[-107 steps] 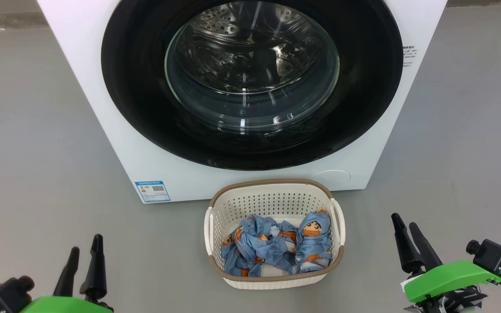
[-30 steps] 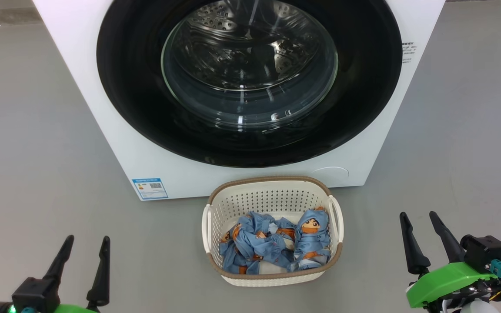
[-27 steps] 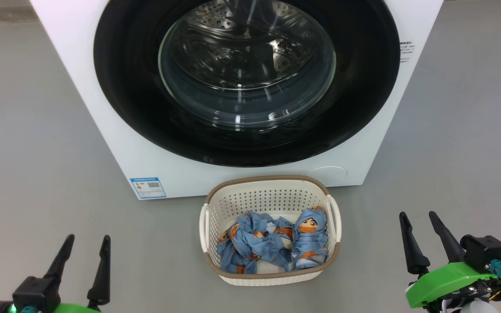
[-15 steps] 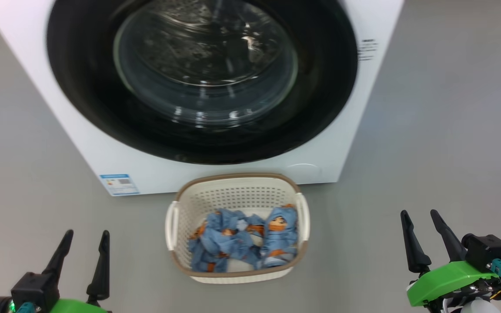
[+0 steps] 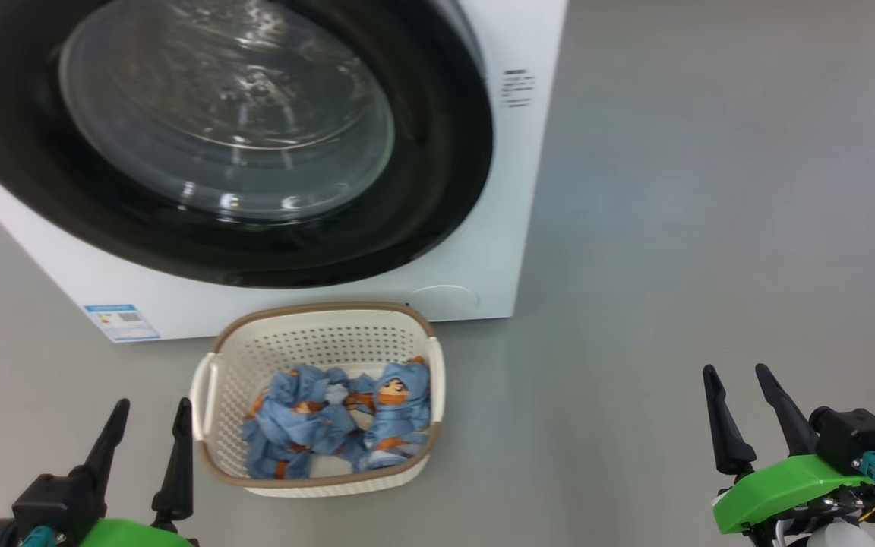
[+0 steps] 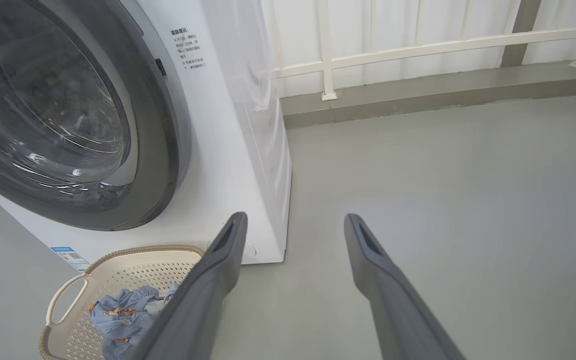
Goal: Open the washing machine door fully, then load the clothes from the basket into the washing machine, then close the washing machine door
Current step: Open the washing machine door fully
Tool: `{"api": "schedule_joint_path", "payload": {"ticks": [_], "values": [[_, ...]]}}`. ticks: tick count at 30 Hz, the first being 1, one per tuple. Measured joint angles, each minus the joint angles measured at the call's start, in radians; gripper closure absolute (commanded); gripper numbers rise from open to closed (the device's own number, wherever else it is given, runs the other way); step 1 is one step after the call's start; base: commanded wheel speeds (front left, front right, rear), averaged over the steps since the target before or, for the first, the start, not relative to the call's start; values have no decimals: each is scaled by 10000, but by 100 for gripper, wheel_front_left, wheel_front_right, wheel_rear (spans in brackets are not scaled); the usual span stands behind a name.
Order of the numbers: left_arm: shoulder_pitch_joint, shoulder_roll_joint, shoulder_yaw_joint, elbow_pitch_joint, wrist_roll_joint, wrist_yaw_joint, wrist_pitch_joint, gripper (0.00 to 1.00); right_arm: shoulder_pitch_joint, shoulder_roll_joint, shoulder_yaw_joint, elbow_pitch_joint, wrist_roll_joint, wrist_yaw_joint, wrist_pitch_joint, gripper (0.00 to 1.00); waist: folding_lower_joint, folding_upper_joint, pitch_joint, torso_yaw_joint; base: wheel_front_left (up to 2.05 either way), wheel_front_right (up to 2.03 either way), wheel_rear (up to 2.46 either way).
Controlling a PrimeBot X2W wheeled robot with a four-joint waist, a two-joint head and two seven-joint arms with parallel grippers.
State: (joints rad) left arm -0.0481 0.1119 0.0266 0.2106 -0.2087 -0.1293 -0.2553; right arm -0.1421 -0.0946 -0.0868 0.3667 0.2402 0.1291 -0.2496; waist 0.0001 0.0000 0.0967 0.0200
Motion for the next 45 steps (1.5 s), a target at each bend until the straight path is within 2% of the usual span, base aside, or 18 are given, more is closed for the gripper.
{"api": "schedule_joint_path", "payload": {"ticks": [17,18,19,21,25,34,41,45], "values": [[-165,-36,-50,71,-75,0,0,0,-19,2,132,46,17,0,0,0,0,0,62,87,21,21,-42],[-165,-59,-63,71,-81,0,0,0,-28,2,157,59,17,0,0,12,0,0,55,96,0,0,0],[-164,-84,-77,71,-81,0,0,0,-39,2,190,73,19,0,0,51,-1,0,45,104,0,0,0],[-164,-121,-123,71,-82,0,0,0,-105,2,284,107,92,0,-2,100,0,0,26,122,0,0,0],[-159,-163,-240,71,-102,0,0,0,-396,48,527,109,309,0,-2,100,0,0,-13,142,0,0,0],[-158,-240,-408,63,-174,0,0,0,-1825,299,955,-226,3189,0,-4,100,0,0,40,125,0,0,0],[-318,-228,-535,27,-280,0,0,0,-3327,221,1363,-652,4690,0,-54,100,0,0,394,218,0,0,0],[-589,-228,-608,-58,-355,0,0,0,-4122,67,1551,-470,5691,0,-77,100,0,0,648,324,0,0,0]]}}
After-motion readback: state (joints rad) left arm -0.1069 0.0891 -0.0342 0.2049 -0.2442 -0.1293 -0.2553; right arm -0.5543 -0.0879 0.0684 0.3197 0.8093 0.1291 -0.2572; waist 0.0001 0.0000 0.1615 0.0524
